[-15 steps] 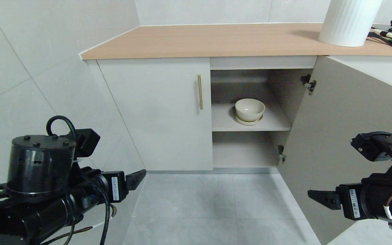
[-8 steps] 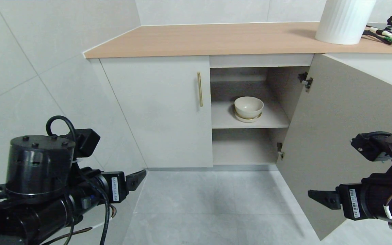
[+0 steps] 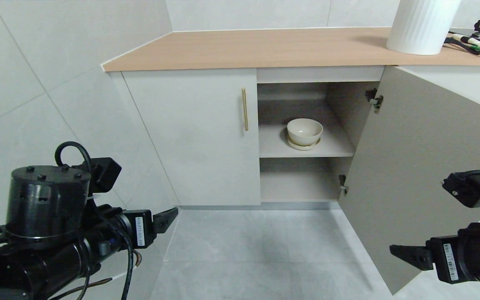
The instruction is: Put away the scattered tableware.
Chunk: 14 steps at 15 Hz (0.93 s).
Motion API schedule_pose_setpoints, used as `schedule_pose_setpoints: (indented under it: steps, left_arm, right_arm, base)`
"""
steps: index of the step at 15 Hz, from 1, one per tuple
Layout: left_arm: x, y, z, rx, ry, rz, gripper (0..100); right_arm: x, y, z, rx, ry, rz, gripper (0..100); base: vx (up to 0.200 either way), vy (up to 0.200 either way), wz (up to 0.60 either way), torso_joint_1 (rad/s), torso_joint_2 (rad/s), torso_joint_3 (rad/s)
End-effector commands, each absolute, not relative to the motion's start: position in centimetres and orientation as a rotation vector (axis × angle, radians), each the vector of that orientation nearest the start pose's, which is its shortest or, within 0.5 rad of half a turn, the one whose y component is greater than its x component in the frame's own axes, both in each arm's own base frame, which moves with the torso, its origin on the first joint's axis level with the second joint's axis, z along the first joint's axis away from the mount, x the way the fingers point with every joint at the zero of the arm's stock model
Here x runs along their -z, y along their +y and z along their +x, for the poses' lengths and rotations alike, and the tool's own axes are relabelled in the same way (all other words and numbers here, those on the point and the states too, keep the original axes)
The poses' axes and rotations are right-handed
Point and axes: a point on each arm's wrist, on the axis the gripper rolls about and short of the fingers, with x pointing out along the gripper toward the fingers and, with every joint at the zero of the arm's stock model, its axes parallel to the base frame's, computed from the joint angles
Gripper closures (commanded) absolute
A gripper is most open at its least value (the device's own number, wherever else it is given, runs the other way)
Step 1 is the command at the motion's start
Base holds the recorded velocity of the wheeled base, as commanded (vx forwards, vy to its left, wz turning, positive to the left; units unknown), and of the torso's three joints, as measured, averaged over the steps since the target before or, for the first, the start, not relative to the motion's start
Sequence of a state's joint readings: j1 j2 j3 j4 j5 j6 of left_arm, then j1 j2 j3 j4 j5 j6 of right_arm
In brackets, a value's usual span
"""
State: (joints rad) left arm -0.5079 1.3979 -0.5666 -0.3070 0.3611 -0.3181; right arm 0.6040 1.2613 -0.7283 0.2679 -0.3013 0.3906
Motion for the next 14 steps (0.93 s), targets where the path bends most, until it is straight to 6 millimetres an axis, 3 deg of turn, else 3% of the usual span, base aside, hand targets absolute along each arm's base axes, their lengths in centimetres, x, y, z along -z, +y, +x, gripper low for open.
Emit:
schedule_pose_setpoints:
  steps: [1, 6, 10, 14]
  left_arm:
    - [-16.6, -9.5, 18.7, 0.065, 0.493, -0.089, 0]
    - [-16.5, -9.5, 18.7, 0.065, 0.499, -0.086, 0]
    - [-16.6, -9.5, 18.6, 0.066, 0.496, -0.087, 0]
    - [-16.6, -9.5, 18.6, 0.067, 0.492, -0.089, 0]
  right_arm:
    - [-19.2, 8.5, 13.7, -0.138, 0.746, 0.032, 0]
    - [-19.0, 7.2, 13.8, -0.059, 0.763, 0.035, 0]
    - [-19.9, 6.4, 12.5, -0.034, 0.857, -0.013, 0]
    - [-20.0, 5.0, 13.7, 0.130, 0.841, -0.015, 0]
  base:
    - [0.000, -0.200, 0.00, -0.002, 0.00, 0.002]
    - [0.000, -0.200, 0.00, 0.003, 0.00, 0.002]
    - [0.000, -0.200, 0.00, -0.001, 0.00, 0.002]
    - [0.000, -0.150, 0.00, 0.002, 0.00, -0.001]
